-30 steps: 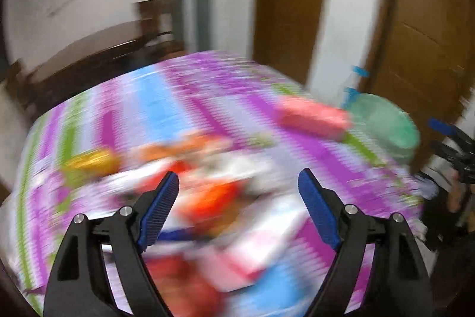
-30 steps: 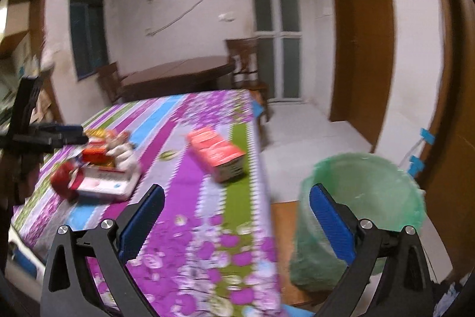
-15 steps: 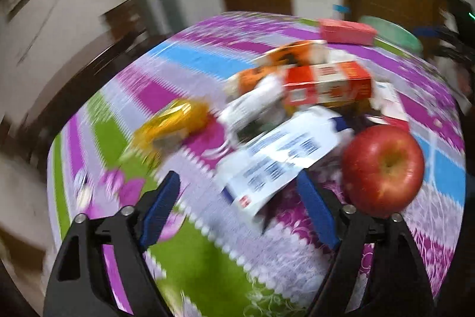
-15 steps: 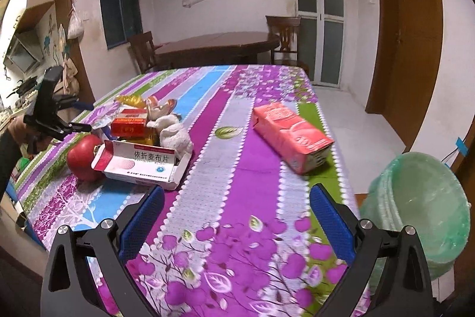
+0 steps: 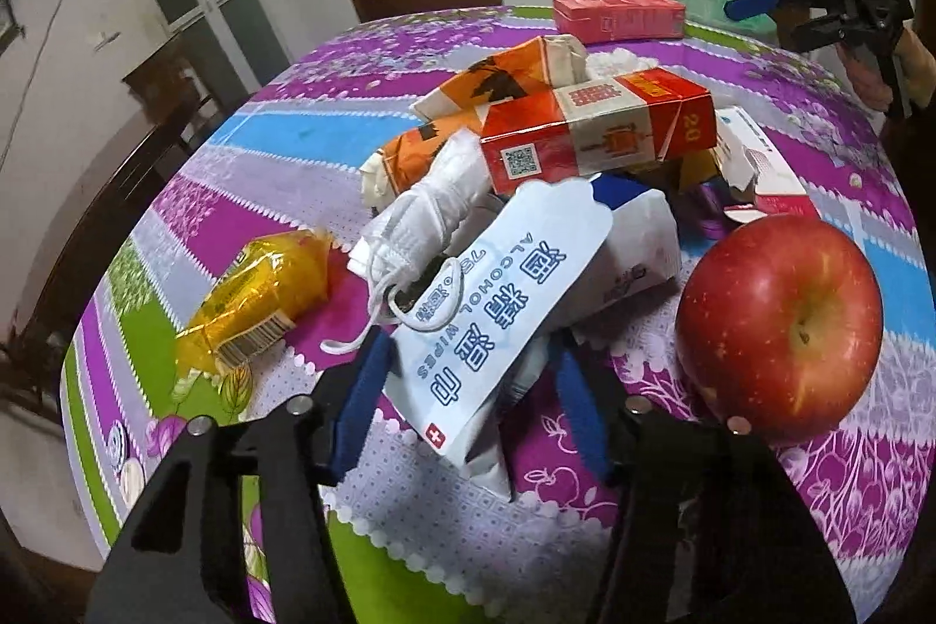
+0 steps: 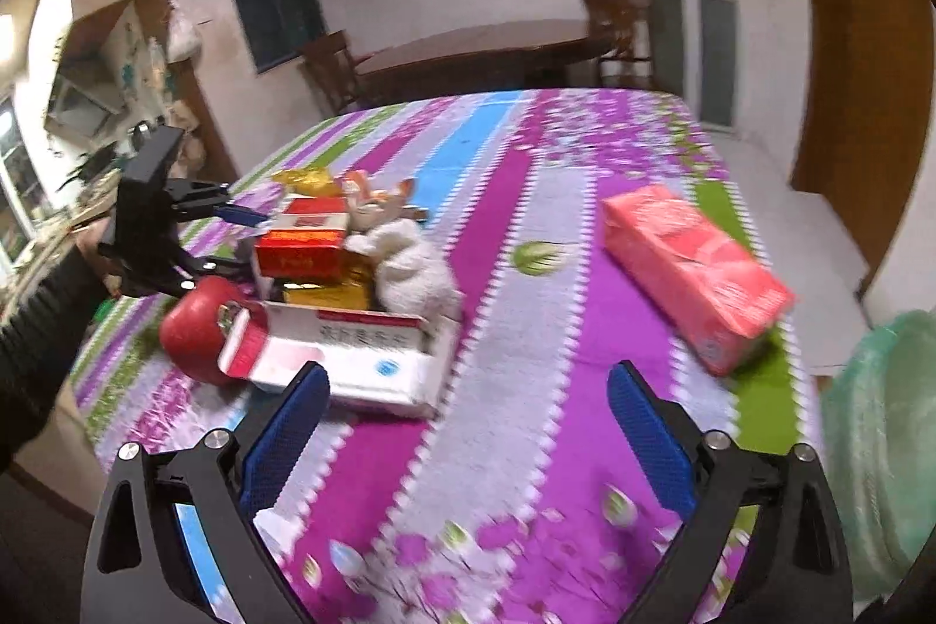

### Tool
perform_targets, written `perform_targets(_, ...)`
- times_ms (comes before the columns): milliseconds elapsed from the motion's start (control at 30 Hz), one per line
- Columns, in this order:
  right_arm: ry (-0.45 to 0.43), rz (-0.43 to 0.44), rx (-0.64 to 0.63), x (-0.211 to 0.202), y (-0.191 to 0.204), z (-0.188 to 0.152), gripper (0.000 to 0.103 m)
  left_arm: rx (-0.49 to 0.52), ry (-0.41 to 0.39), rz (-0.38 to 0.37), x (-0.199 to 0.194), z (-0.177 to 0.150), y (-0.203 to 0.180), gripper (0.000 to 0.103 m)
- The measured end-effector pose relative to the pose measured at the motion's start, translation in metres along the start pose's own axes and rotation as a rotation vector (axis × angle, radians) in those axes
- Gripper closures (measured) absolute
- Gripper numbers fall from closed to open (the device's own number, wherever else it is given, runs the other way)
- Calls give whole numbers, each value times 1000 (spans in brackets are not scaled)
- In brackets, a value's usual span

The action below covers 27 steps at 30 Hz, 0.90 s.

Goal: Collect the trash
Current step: 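Return both tools to the table and approach the alcohol wipes pack, then grasp the alcohol wipes pack with left gripper while right gripper grasps the white towel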

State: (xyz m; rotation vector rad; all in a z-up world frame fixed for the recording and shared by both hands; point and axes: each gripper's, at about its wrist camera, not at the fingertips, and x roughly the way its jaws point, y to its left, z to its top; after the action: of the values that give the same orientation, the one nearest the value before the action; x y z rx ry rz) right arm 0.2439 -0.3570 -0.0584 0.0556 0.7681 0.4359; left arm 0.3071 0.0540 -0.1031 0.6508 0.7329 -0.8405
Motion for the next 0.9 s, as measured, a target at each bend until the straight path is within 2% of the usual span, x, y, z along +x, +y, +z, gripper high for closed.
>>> perform_targets(100,38,31,-20,21,5,15,25,-29,2,13,-7,-1,-5,67)
perform_targets(167,72,56,-65,32,13,22,29,-28,13,31,-12,-6,-8,69)
perform_targets(233,124,94,-177,41,32,26,29,-40,29,40,-20,-13,-9,70)
perform_targets(333,167,102,-342,42,56,26,29,-52,46,44,-38,-25,-13,77)
perform_targets(433,179,109,-432,35,65,28,27,-59,43,19,-54,-34,-13,80)
perform_targets(500,171,107,-450,31,64,31,24,-67,16,34,-63,-35,-11,80)
perform_targets(533,167,108,-443,30,63,31,24,-78,-7,39,-68,-34,-10,78)
perform_targets(600,151,110,-415,30,58,35,23,-76,-35,61,-71,-29,-11,60)
perform_targets(667,132,126,-382,29,53,34,23,-49,-74,87,-70,-24,-17,44)
perform_targets(700,129,133,-372,29,52,33,22,-16,-69,84,-65,-21,-21,40)
perform_targets(767,129,137,-365,32,51,30,21,22,-26,86,-51,-16,-24,39)
perform_targets(900,140,134,-337,39,48,30,21,36,93,87,-17,-16,-16,40)
